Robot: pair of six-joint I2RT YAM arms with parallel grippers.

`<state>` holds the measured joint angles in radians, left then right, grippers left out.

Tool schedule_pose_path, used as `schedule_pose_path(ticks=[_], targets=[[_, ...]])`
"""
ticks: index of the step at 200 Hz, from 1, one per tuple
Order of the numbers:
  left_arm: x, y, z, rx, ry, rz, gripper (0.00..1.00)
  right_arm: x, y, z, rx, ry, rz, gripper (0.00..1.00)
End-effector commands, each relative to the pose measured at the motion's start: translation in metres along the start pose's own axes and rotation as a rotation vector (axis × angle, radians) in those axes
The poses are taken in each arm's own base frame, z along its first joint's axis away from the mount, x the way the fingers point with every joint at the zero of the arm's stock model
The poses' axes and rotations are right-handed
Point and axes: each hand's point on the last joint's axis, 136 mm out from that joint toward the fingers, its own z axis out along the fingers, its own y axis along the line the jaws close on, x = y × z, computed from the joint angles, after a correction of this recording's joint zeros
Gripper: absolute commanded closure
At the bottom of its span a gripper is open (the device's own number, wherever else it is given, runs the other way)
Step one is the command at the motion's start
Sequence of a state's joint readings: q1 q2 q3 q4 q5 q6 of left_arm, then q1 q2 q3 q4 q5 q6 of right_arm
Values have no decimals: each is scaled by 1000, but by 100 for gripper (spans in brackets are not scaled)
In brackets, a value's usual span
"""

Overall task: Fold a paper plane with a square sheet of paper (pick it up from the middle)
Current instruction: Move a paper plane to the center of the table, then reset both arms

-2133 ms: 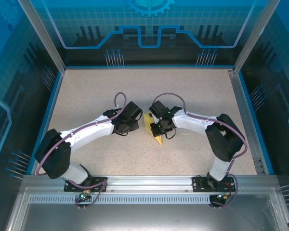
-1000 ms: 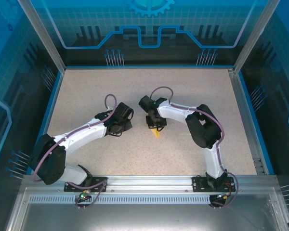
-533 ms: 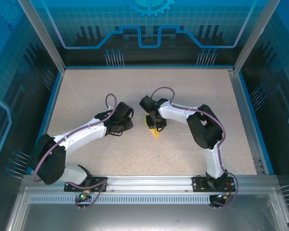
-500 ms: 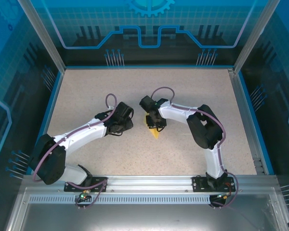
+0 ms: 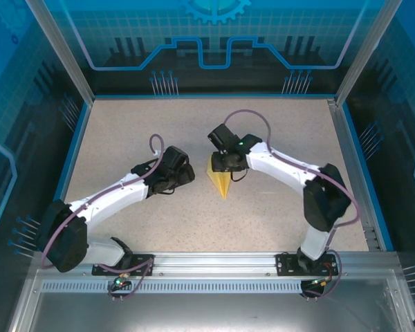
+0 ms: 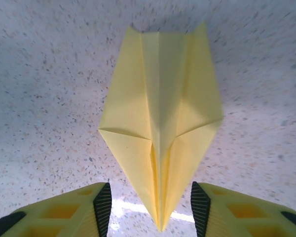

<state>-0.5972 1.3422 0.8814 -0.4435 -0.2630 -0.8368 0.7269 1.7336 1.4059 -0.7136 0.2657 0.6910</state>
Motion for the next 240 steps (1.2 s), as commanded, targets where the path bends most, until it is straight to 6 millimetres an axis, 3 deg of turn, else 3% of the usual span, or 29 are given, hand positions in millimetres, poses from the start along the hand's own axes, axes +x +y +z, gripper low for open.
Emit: schedule_pose_path(ticks=[1, 28, 48, 65, 82, 94, 114, 140, 166, 186, 210, 228, 240], targets=[[-9, 2, -7, 10, -46, 15, 31, -12, -19, -38, 63, -139, -36, 47], [-16, 2, -13, 7, -83, 31, 24, -25, -48, -84, 134, -335, -61, 38], [-22, 5, -18, -3, -116, 44, 13, -28, -82, -112, 235, -457, -63, 28], [-28, 9, -22, -23, -147, 60, 2, -28, -121, -130, 357, -531, -23, 15], [-36, 13, -29, -49, -189, 85, 1, -22, -167, -139, 477, -549, 59, 3], [-43, 18, -34, -78, -227, 103, 1, -20, -193, -130, 512, -540, 77, 2], [-57, 32, -41, -172, -303, 137, 1, -14, -221, -98, 503, -484, 36, 1], [-75, 46, -44, -281, -379, 219, 1, -7, -244, -54, 438, -471, 14, 1], [-91, 62, -46, -327, -416, 221, 2, -6, -254, -25, 361, -499, -21, 1], [-104, 90, -41, -337, -436, 124, 1, -10, -258, -2, 338, -488, -59, 2], [-116, 130, -36, -423, -412, 44, 1, -28, -242, -1, 251, -587, -124, 1], [-125, 148, -34, -446, -437, 31, 2, -38, -247, 6, 253, -604, -121, 1], [-129, 156, -32, -443, -456, 23, 2, -43, -240, 11, 200, -631, -130, 2]])
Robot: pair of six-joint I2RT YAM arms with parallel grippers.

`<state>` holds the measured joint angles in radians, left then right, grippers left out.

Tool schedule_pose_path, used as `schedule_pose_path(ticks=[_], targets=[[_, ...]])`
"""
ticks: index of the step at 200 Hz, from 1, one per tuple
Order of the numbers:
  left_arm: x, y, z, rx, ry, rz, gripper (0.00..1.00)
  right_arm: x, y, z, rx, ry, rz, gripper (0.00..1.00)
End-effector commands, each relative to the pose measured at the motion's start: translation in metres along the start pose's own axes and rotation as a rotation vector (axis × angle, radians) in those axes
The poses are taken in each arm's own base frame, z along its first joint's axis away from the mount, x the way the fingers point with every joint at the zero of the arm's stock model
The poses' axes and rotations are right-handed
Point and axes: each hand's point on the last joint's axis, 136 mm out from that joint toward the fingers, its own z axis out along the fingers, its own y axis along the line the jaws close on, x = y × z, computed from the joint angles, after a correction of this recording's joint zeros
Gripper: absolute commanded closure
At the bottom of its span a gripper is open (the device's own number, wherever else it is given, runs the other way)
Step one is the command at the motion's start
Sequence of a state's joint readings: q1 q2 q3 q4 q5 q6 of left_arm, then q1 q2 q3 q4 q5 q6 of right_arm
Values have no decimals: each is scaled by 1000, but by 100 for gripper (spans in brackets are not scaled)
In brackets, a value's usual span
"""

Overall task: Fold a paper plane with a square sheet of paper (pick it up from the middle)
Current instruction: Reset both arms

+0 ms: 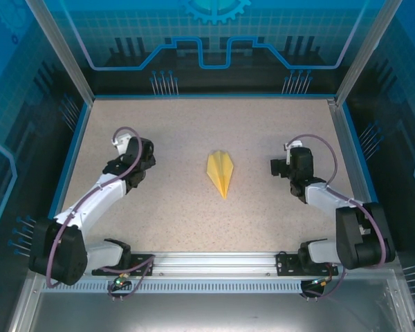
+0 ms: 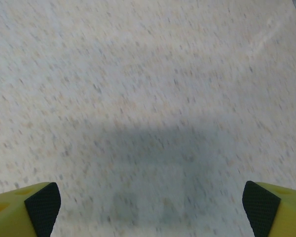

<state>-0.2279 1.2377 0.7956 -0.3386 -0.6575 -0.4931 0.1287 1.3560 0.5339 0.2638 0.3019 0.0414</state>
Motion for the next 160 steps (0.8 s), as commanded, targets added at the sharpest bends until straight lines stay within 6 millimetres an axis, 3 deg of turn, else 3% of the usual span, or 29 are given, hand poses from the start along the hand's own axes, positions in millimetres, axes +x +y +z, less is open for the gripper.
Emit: schedule_pose_path(ticks=[1, 28, 52, 63, 74, 87, 129, 160], targets=[[-6, 10, 13, -1, -39, 5, 2, -36, 8, 9, -84, -164, 0, 2], [-7, 17, 27, 12, -107, 9, 1, -34, 16, 23, -115, -171, -19, 4], [-8, 15, 36, 31, -162, 33, 2, -26, 14, 8, -119, -270, -2, 1], [-6, 11, 40, 51, -181, 46, 2, -23, 16, 5, -109, -335, -19, 1], [-3, 7, 44, 72, -203, 59, 2, -22, 22, 10, -117, -276, -39, 1], [-1, 1, 50, 100, -226, 87, 2, -21, 13, 16, -121, -240, 7, 1], [-11, -23, 59, 202, -317, 162, 1, -22, 12, 16, -120, -249, 11, 1], [3, -34, 67, 329, -308, 166, 2, -22, 12, 16, -122, -246, 13, 1]])
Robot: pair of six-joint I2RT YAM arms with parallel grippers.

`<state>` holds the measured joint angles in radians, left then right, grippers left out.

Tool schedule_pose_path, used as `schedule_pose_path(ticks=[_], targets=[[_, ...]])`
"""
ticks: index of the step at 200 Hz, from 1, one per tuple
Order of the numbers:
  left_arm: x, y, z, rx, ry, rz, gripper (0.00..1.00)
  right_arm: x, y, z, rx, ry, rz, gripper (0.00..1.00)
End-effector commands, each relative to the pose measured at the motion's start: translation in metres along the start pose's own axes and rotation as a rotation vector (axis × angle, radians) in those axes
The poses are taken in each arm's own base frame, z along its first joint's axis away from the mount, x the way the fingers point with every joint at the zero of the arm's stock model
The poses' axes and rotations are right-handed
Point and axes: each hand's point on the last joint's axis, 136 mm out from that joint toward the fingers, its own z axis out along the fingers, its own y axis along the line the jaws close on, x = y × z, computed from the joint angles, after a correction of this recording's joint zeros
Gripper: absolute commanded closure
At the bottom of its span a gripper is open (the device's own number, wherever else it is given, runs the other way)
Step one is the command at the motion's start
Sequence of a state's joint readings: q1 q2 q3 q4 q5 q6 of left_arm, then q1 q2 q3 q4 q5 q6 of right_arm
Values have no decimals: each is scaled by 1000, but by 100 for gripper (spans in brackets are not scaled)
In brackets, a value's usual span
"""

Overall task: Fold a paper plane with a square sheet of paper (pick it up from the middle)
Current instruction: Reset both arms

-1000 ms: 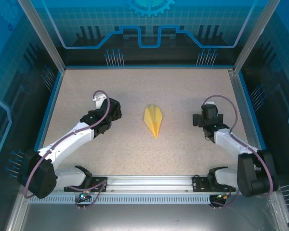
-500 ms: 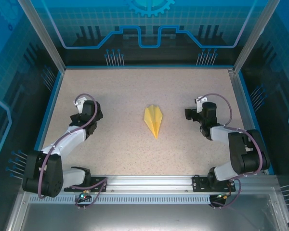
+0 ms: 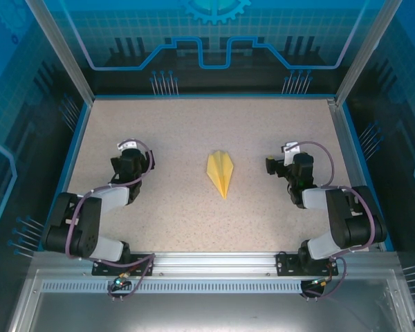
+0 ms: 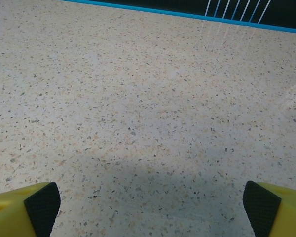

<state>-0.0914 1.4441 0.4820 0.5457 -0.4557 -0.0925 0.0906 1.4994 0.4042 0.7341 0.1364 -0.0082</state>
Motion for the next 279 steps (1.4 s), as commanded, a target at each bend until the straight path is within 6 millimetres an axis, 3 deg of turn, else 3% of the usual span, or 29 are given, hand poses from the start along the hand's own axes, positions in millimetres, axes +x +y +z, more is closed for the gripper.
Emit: schedule_pose_path(ticks=[1, 26, 279], targets=[[-6, -14, 3, 134, -82, 4, 2, -15, -5, 2, 1, -48, 16, 1], [5, -16, 2, 185, -93, 1, 1, -15, -5, 2, 3, -48, 16, 1], [2, -19, 4, 192, -83, 7, 2, -15, -5, 2, 1, -48, 16, 1]])
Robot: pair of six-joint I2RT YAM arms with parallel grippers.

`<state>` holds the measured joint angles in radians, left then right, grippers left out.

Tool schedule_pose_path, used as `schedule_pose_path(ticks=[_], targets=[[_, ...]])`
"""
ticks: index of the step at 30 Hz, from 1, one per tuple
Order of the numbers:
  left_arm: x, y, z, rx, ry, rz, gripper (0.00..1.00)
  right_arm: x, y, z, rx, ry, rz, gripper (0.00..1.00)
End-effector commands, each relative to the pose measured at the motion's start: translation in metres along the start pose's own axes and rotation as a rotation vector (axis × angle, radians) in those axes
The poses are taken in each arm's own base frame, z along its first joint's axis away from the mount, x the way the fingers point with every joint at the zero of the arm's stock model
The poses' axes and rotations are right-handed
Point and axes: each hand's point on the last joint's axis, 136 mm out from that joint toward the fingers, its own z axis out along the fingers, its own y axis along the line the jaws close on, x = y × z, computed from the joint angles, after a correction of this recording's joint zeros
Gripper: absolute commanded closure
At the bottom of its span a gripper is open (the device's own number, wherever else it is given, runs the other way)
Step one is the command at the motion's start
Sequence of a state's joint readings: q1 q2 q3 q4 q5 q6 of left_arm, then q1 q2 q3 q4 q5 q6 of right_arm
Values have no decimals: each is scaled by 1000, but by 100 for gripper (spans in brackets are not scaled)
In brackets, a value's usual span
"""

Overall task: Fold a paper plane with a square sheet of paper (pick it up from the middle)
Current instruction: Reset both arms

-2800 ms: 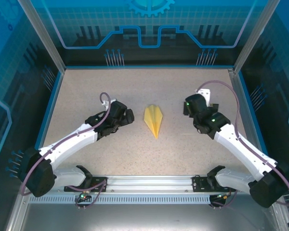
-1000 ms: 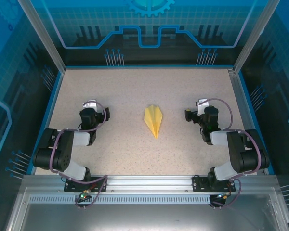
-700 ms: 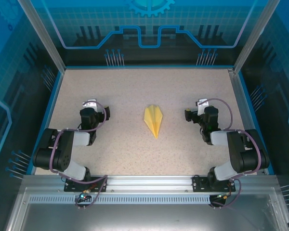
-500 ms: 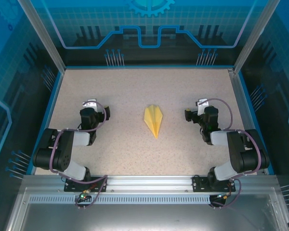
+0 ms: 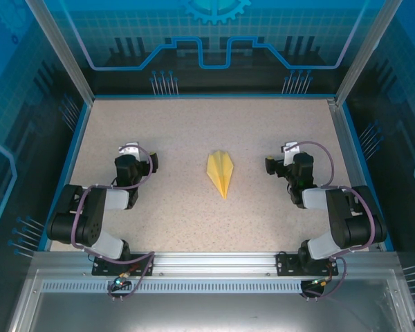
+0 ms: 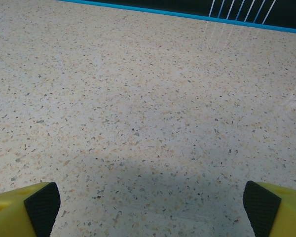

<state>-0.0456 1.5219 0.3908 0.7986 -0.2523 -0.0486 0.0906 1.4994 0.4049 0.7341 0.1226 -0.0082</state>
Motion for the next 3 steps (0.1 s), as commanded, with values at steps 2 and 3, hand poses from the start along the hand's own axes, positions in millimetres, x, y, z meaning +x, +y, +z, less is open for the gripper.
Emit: schedule_pose_path(ticks=[2, 3], targets=[[-10, -2, 0, 21, -34, 9, 1, -14, -8, 2, 15, -46, 16, 0], [-11, -2, 0, 21, -35, 9, 2, -14, -7, 2, 15, -45, 16, 1]])
